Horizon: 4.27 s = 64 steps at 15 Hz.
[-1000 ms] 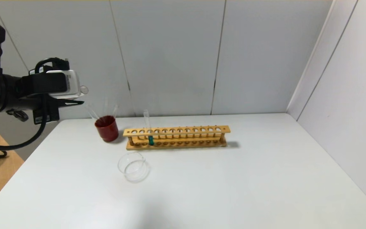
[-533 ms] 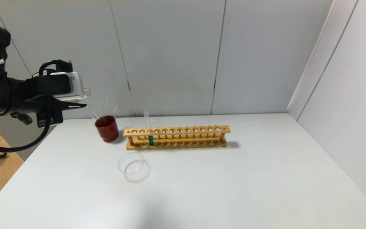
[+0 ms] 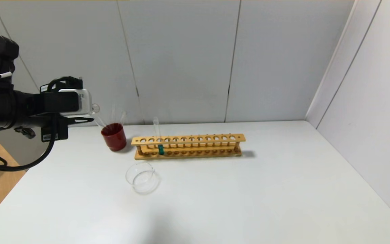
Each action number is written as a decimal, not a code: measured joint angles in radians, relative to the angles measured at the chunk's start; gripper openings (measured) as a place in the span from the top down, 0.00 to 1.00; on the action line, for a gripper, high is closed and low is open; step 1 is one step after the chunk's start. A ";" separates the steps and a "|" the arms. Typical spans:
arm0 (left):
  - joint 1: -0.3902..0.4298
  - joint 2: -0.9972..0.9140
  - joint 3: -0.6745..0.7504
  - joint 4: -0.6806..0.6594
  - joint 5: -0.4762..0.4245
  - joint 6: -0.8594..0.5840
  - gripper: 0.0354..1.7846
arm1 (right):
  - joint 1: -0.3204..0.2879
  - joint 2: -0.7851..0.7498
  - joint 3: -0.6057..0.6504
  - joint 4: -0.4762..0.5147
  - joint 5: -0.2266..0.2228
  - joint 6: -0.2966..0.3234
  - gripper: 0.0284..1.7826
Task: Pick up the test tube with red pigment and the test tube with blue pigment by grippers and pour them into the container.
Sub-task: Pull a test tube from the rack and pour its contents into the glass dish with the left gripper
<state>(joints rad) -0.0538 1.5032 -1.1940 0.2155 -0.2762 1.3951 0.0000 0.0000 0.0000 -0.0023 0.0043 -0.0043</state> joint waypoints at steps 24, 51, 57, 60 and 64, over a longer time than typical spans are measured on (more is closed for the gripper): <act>0.074 0.199 0.074 -0.211 -0.070 0.290 0.83 | 0.000 0.000 0.000 0.000 0.000 0.000 0.02; 0.017 0.332 0.096 -0.391 -0.063 0.550 0.83 | 0.000 0.000 0.000 0.000 0.000 0.000 0.02; 0.010 0.354 0.115 -0.395 -0.017 0.563 0.83 | 0.000 0.000 0.000 0.000 0.000 0.000 0.02; -0.007 0.363 0.116 -0.396 0.013 0.563 0.83 | 0.000 0.000 0.000 0.000 0.000 0.000 0.02; -0.031 0.373 0.117 -0.396 0.033 0.577 0.83 | 0.000 0.000 0.000 0.000 0.000 0.000 0.02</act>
<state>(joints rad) -0.0847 1.8762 -1.0774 -0.1809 -0.2428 1.9723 0.0000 0.0000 0.0000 -0.0028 0.0043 -0.0043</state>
